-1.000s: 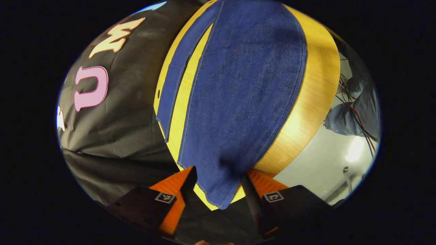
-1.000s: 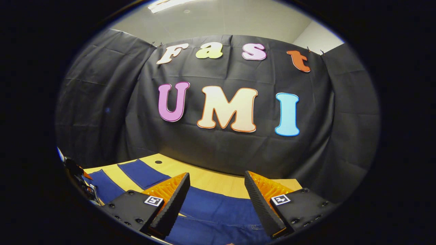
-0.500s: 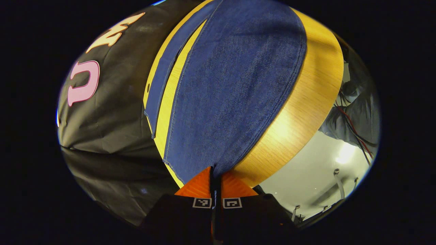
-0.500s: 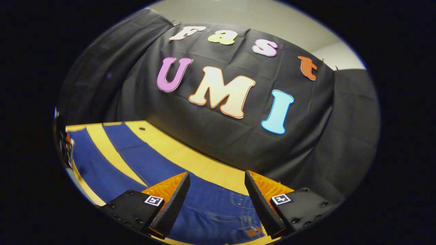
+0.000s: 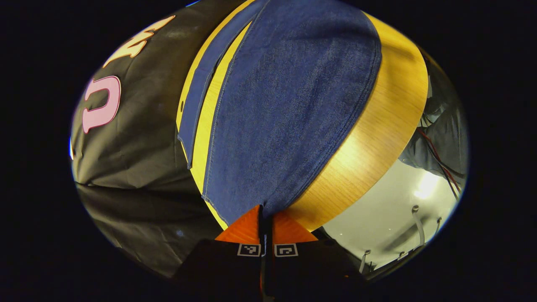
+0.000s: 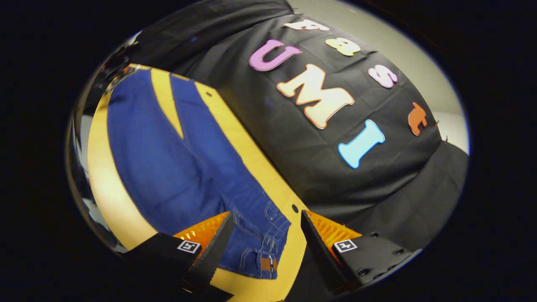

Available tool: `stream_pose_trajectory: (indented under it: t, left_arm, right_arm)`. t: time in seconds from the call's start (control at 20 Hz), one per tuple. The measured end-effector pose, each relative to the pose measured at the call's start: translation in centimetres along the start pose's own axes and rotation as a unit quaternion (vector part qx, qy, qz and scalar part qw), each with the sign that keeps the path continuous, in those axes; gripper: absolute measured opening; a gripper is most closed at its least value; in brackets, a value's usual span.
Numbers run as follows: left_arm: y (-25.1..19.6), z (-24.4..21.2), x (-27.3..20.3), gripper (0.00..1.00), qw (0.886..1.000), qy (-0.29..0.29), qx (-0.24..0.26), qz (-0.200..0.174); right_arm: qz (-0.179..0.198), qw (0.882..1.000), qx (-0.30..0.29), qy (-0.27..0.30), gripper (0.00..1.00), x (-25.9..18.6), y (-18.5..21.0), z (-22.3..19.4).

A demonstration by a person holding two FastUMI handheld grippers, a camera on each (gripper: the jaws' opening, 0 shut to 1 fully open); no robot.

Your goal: Grasp the waist and the cuffs of the jeans and fold them to make the two legs overlap; first hold the waist and fold one-third of the jeans toward the cuffs, then hold the cuffs and fold the remaining one-third in the same direction to finish folding.

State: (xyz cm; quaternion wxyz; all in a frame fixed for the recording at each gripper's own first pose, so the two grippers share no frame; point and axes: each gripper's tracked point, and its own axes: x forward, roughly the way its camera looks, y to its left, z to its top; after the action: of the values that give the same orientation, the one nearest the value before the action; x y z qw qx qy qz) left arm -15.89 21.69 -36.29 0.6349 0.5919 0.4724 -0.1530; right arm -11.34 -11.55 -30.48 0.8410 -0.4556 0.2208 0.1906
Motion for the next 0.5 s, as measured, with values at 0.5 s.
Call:
stream_pose_trajectory:
  t: [0.5]
  left_arm:
    - [0.1,0.1,0.2,0.00,1.000,0.001,0.017,0.023]
  right_arm:
    - [0.137,0.971,-0.180,0.073,0.99,0.6,6.7,-9.3]
